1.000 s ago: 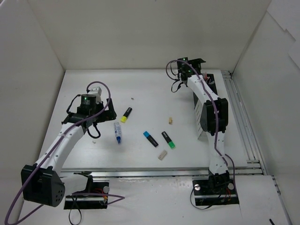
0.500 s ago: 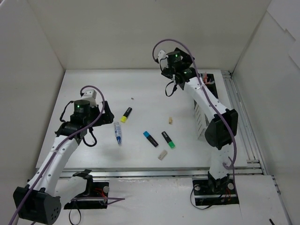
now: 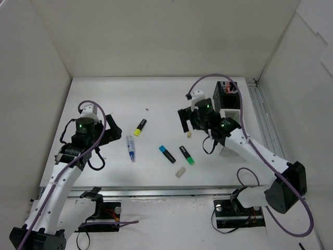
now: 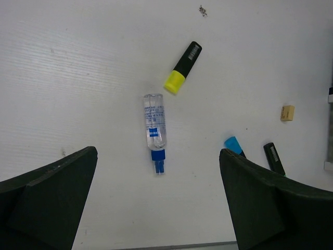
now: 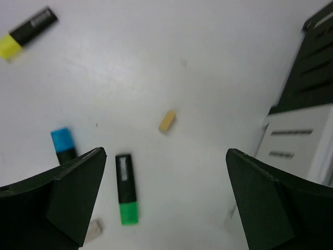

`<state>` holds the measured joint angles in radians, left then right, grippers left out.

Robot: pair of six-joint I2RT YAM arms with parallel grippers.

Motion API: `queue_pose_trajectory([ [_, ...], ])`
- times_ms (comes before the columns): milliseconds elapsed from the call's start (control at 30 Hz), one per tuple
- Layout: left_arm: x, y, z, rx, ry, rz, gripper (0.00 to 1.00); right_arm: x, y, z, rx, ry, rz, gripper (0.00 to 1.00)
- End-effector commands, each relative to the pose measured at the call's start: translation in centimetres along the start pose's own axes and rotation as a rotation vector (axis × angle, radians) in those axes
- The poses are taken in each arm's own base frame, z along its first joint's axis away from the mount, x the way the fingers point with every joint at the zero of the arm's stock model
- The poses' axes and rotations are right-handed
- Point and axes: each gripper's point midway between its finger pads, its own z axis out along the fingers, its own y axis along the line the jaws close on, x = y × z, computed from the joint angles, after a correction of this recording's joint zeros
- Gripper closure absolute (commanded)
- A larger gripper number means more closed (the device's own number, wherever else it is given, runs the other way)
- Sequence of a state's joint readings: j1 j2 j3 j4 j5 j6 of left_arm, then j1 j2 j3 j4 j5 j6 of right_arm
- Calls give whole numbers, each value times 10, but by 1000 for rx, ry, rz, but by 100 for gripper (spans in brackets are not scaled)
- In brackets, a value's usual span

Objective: Sort the stationery into containers
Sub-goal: Pick up the pen from the center of the board.

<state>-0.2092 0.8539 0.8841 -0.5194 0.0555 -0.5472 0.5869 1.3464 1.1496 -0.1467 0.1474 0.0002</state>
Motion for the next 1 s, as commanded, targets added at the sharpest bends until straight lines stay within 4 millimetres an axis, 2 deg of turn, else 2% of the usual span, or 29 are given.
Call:
queue_pose_trajectory([
  [0, 4, -1, 3, -4, 3, -49, 1, 36, 15, -18, -37, 45, 216, 2],
  [33, 6, -3, 3, 8, 10, -45, 1, 71, 27, -22, -65, 134, 249, 2],
  [67, 6, -4, 4, 13, 9, -47, 1, 79, 32, -30, -84, 142, 264, 2],
  [100, 7, -5, 6, 23, 6, -43, 1, 109, 37, -31, -86, 205, 267, 2],
  [200, 7, -12, 7, 55, 5, -33, 1, 145, 53, -35, -95, 279, 307, 2],
  [267, 9, -15, 10, 72, 13, -27, 1, 163, 58, -30, -64, 324, 305, 2],
  [333, 12, -14, 13, 70, 26, -28, 1, 176, 58, -23, -19, 352, 279, 2],
  [500, 18, -17, 16, 88, 44, -23, 1, 191, 66, -5, 10, 401, 183, 5],
  [567, 18, -17, 16, 79, 41, -15, 1, 203, 62, 5, 51, 434, 140, 7],
  [633, 15, -16, 14, 69, 30, -10, 1, 201, 67, 14, 36, 432, 110, 9],
  [667, 13, -16, 13, 68, 26, -4, 1, 209, 68, 18, 38, 459, 93, 11],
  [700, 9, -16, 11, 64, 17, -2, 1, 208, 70, 21, 35, 453, 87, 12],
  [733, 8, -16, 10, 65, 12, 0, 1, 209, 70, 24, 33, 457, 86, 22],
  [800, 6, -17, 9, 66, 7, 6, 0, 214, 73, 27, 29, 468, 74, 36],
  [833, 6, -17, 8, 64, 5, 18, 1, 215, 74, 29, 24, 470, 78, 51],
  [900, 2, -14, 7, 41, -7, 23, 1, 220, 77, 29, 15, 483, 73, 66],
  [933, 1, -12, 8, 31, -12, 25, 1, 222, 79, 29, 7, 489, 75, 78],
  [967, -1, -13, 8, 33, -13, 28, 0, 221, 79, 28, 0, 485, 73, 82],
])
